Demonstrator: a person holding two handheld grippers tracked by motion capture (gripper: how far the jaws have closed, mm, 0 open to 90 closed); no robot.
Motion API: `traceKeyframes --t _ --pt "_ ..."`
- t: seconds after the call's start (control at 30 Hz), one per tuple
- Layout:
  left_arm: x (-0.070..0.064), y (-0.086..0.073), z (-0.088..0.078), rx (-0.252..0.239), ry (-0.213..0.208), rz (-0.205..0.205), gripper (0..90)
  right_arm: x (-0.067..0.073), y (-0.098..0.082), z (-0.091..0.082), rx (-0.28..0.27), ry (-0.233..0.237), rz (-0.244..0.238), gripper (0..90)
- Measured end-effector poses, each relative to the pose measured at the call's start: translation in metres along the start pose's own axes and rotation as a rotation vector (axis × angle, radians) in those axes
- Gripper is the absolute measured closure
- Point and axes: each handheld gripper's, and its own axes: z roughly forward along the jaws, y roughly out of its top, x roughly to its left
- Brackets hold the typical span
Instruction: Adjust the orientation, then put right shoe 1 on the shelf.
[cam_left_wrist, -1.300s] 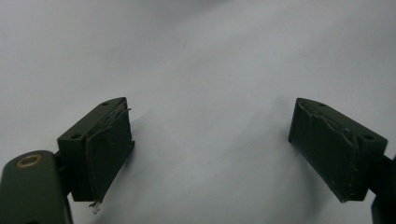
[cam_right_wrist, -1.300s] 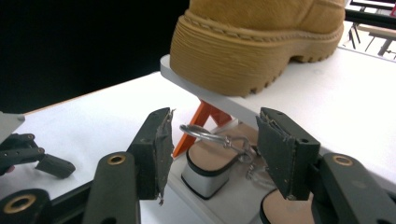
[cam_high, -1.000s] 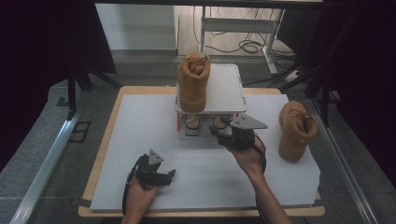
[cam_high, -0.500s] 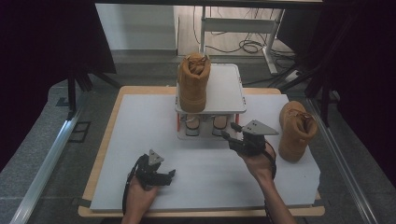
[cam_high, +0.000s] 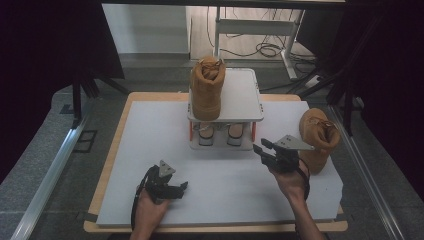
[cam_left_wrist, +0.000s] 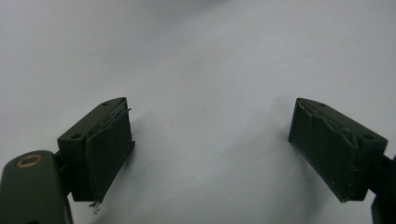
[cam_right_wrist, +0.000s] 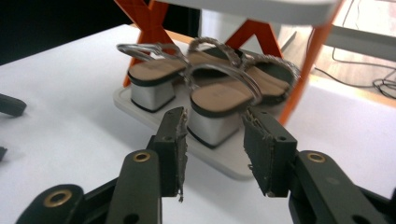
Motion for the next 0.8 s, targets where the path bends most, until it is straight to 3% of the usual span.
traceKeyframes --t 0.23,0.47,0.5,0.53,0.8 --pt "0.000 0.000 0.000 0.000 -0.001 -0.003 13.2 -0.013 -0.015 -0.014 0.025 -0.040 0.027 66.2" --pt "0.000 0.000 0.000 0.004 -0.001 0.001 13.2 -0.029 -0.030 -0.026 0.047 -0.090 0.061 80.5" --pt "0.000 0.000 0.000 0.004 -0.001 0.001 13.2 -0.032 -0.035 -0.029 0.054 -0.115 0.064 87.6" --pt "0.000 0.000 0.000 0.004 -0.001 0.001 13.2 -0.035 -0.038 -0.030 0.060 -0.126 0.070 89.2" --pt "0.000 0.000 0.000 0.004 -0.001 0.000 13.2 -0.051 -0.057 -0.038 0.123 -0.205 0.105 89.7"
